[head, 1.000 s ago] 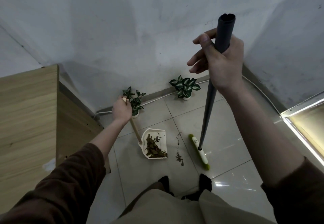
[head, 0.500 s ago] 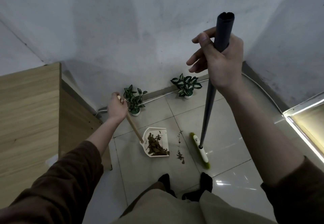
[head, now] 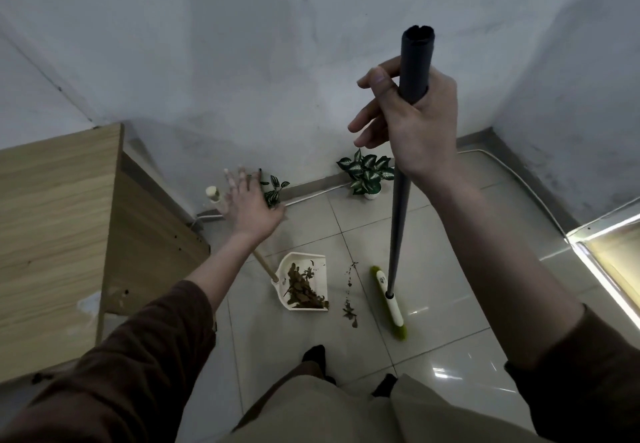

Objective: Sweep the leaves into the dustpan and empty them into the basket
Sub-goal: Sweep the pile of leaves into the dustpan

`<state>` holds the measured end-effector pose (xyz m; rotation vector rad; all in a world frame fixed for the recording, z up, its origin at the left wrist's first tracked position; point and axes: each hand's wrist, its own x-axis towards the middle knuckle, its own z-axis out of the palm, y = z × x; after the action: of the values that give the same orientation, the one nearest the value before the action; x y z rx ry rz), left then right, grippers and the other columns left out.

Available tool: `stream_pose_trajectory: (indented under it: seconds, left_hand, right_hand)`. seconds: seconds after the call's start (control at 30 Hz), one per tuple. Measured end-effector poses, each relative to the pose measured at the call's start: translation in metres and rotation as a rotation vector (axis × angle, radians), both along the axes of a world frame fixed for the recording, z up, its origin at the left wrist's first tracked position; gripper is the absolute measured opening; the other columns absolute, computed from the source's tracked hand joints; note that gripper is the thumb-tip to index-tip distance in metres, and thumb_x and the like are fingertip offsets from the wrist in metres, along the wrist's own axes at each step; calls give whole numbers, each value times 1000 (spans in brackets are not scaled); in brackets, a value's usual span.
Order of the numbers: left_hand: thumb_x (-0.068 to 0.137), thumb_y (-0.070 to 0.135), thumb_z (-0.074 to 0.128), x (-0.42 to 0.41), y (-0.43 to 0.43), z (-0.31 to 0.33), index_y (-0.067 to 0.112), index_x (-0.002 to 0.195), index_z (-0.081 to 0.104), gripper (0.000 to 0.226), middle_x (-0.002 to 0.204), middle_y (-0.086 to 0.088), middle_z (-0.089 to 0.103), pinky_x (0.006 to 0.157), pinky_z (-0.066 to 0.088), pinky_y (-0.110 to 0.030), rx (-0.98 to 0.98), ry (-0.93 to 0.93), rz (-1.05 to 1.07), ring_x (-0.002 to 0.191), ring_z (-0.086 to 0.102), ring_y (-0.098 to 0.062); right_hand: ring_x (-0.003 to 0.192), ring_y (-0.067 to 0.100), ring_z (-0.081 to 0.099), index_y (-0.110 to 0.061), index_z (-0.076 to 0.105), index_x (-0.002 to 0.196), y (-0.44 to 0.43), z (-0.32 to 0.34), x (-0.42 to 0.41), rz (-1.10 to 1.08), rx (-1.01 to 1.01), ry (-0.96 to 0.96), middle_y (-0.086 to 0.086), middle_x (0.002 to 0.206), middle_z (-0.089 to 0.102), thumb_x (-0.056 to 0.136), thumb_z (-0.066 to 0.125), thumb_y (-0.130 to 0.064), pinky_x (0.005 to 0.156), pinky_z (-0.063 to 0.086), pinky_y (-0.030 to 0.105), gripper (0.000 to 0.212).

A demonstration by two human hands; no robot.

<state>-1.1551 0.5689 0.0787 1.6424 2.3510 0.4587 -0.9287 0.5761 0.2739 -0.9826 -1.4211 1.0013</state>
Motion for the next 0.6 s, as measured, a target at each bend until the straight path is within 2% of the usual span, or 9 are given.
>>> stream_pose_trajectory:
  seconds: [0.13, 0.2, 0.3, 0.4, 0.47, 0.53, 0.6]
  left_hand:
    - [75, 44, 74, 80, 0, 5, 14, 149, 17, 98, 160, -9, 5, 118, 2, -49, -98, -301, -300, 146, -15, -27]
    - [72, 50, 75, 121, 0, 10, 18, 151, 11, 107, 161, -5, 4, 119, 5, -50, -208, -369, -455, 146, -14, -25]
    - [68, 54, 77, 180, 0, 19, 21, 151, 10, 112, 161, -2, 9, 120, 12, -48, -311, -490, -566, 148, -4, -23]
    - [70, 43, 80, 224, 1, 30, 21, 148, 22, 100, 154, -3, 28, 117, 23, -37, -311, -583, -638, 145, 19, -23]
    - [75, 37, 77, 241, 0, 33, 22, 148, 26, 90, 154, -1, 30, 117, 21, -34, -317, -579, -689, 144, 21, -19]
    - [84, 29, 70, 250, -5, 33, 22, 146, 32, 73, 154, 2, 32, 117, 18, -28, -321, -600, -709, 143, 22, -11]
    - [90, 17, 60, 257, -13, 35, 20, 139, 46, 50, 145, 3, 46, 111, 25, -20, -340, -703, -700, 130, 36, 2]
  right_hand:
    - [45, 32, 65, -13, 62, 85, -7, 9, 35, 37, -13, -1, 13, 58, 68, 98, 54, -24, 44, 49, 35, 19]
    - [46, 33, 65, -12, 61, 86, -12, 14, 50, 81, -23, -7, 13, 59, 68, 100, 52, -22, 43, 48, 34, 19]
    - [46, 35, 65, -12, 61, 86, -21, 24, 72, 142, -23, -35, 14, 62, 69, 101, 51, -21, 40, 46, 30, 20]
    - [44, 33, 64, -11, 62, 86, -31, 32, 88, 230, -13, -37, 14, 63, 70, 101, 50, -21, 38, 46, 29, 22]
    - [44, 32, 65, -9, 62, 87, -35, 39, 102, 295, 4, -18, 15, 64, 70, 102, 48, -21, 37, 45, 29, 24]
    - [46, 33, 66, -7, 63, 90, -35, 46, 115, 367, 17, -3, 16, 66, 71, 102, 45, -22, 39, 46, 30, 26]
    - [47, 34, 67, -7, 63, 90, -33, 52, 127, 440, 12, 6, 17, 67, 71, 102, 43, -24, 40, 47, 31, 29]
